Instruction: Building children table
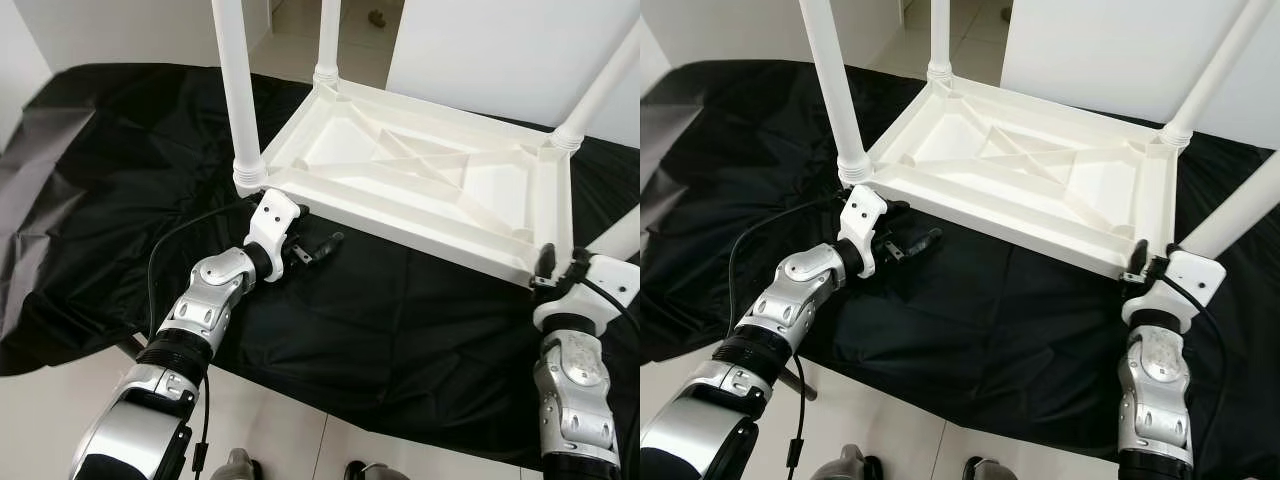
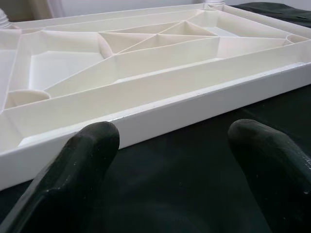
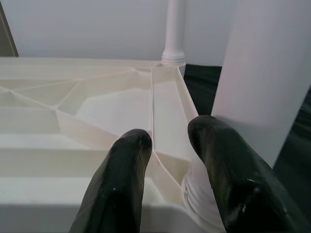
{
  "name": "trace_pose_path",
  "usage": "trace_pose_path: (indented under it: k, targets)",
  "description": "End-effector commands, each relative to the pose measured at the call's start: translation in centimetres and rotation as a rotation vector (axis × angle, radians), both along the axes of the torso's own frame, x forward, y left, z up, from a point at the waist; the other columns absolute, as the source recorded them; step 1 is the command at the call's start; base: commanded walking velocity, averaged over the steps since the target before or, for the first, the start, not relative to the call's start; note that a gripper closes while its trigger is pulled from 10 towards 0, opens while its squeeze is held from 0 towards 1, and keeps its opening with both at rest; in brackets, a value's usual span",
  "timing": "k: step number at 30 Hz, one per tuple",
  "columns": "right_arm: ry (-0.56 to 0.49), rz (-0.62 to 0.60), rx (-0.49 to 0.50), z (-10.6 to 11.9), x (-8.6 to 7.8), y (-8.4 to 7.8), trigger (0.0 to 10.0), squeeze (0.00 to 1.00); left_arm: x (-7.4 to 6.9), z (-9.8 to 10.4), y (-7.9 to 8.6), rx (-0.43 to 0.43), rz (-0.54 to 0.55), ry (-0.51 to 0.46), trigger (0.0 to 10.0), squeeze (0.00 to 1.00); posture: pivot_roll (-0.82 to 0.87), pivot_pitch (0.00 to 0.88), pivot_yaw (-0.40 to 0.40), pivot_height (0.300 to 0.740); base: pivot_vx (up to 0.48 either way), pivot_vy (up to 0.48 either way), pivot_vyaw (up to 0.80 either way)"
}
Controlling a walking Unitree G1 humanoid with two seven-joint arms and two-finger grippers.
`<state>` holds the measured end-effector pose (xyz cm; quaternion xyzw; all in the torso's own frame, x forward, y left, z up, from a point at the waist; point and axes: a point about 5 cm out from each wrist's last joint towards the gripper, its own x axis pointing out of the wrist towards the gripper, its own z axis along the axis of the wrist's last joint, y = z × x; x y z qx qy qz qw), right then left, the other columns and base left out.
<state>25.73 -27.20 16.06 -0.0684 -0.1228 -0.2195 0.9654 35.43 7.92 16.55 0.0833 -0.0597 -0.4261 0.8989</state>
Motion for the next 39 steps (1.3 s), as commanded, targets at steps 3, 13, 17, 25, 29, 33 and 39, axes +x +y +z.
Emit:
trace_pose_path:
  k: [3, 13, 17, 25, 29, 33, 39]
  targets:
    - [0.026, 0.075, 0.03, -1.0, -0.4, 1.6, 10.0, 0.0, -0.3, 0.0, -0.8, 0.054, -0.135, -0.019, 10.0, 0.0, -0.04, 0.141, 0.031, 0.74, 0.0, 0.0, 0.0]
    - [0.033, 0.266, 0.051, -1.7, -1.5, 6.1, 10.0, 0.0, 0.0, 0.9, -2.1, 0.118, -0.219, -0.085, 10.0, 0.0, -0.05, 0.171, 0.034, 0.74, 0.0, 0.0, 0.0]
    - [0.033, 0.302, 0.052, -1.7, -2.1, 6.9, 10.0, 0.0, 0.2, 1.0, -2.4, 0.139, -0.236, -0.086, 10.0, 0.0, -0.06, 0.182, 0.041, 0.74, 0.0, 0.0, 0.0]
    - [-0.017, 0.332, 0.077, -0.4, -4.5, 7.5, 10.0, 0.0, 0.9, 1.1, -3.3, 0.199, -0.259, -0.07, 10.0, 0.0, -0.1, 0.208, 0.067, 0.74, 0.0, 0.0, 0.0]
    - [-0.001, 0.289, 0.076, -0.3, -5.7, 7.4, 10.0, 0.0, 1.3, 1.5, -3.5, 0.217, -0.256, -0.074, 10.0, 0.0, -0.12, 0.217, 0.076, 0.74, 0.0, 0.0, 0.0]
    - [0.022, 0.269, 0.079, -0.6, -6.7, 7.3, 10.0, 0.0, 1.6, 1.8, -3.7, 0.223, -0.253, -0.074, 10.0, 0.0, -0.13, 0.223, 0.083, 0.74, 0.0, 0.0, 0.0]
    - [0.033, 0.25, 0.095, -0.7, -7.4, 7.3, 10.0, 0.0, 1.8, 2.3, -4.4, 0.24, -0.263, -0.083, 10.0, 0.0, -0.15, 0.235, 0.1, 0.74, 0.0, 0.0, 0.0]
